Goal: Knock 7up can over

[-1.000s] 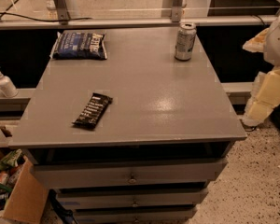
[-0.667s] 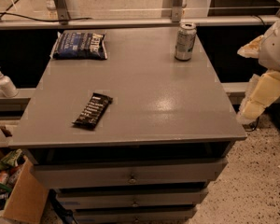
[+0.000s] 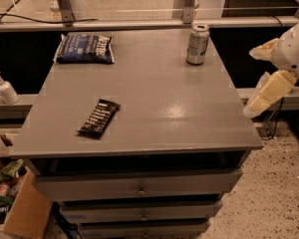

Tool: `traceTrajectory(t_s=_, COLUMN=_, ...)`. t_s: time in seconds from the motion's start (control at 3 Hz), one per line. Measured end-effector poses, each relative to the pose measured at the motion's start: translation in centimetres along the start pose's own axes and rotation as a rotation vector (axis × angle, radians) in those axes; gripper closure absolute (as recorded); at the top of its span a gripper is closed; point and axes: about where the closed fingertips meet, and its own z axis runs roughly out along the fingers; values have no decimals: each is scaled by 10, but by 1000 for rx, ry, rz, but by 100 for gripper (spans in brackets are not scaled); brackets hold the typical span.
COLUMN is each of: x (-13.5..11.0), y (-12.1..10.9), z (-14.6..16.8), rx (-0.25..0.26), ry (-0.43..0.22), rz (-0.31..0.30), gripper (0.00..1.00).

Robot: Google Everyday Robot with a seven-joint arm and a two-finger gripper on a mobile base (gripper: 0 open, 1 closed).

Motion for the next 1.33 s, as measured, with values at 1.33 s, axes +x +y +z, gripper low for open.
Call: traceTrajectory(t_s=1.33, x=-8, y=-55, z=61, rx=22, ry=-230, rz=90, gripper=0)
